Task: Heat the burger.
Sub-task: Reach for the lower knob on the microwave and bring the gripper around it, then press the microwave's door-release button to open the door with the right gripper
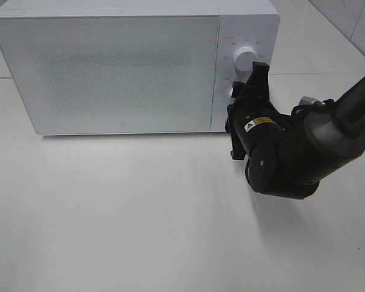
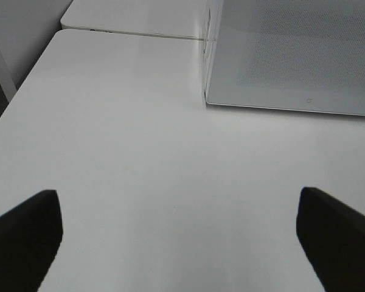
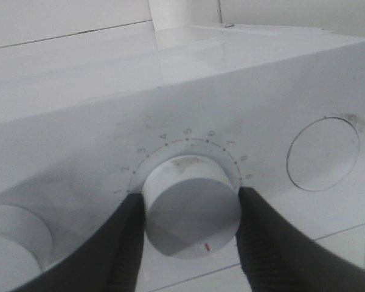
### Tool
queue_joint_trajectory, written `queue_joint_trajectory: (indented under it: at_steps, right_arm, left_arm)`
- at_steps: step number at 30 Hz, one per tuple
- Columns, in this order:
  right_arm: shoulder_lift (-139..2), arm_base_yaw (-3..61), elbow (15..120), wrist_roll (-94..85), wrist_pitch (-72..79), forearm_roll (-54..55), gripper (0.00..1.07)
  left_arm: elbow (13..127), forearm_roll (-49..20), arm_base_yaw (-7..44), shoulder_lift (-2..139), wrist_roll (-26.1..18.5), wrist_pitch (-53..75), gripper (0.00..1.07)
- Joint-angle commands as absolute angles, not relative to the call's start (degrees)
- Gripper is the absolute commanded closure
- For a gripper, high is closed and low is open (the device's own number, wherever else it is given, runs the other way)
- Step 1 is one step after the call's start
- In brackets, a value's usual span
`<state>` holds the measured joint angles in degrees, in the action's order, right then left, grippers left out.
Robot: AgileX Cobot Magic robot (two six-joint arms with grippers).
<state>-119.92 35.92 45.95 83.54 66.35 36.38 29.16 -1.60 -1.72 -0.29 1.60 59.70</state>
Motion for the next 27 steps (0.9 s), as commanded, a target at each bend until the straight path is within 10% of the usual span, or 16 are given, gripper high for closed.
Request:
queue_joint_trajectory:
  at_steps: [1, 16, 27]
  right_arm:
    - [-118.72, 35.41, 48.59, 80.90, 79.53, 35.07, 0.85]
    - [-118.72, 35.41, 47.90, 76.38, 78.67, 39.65, 0.44]
    - [-115.57, 38.04, 42.28, 73.97, 73.17, 38.62, 0.39]
  left_arm:
    - [28.99, -1.66, -1.95, -1.49, 1.55, 59.36, 0.04]
    - [28.99, -1.66, -1.95, -1.49, 1.55, 59.36, 0.04]
    - [28.99, -1.66, -1.95, -1.49, 1.55, 59.36, 0.04]
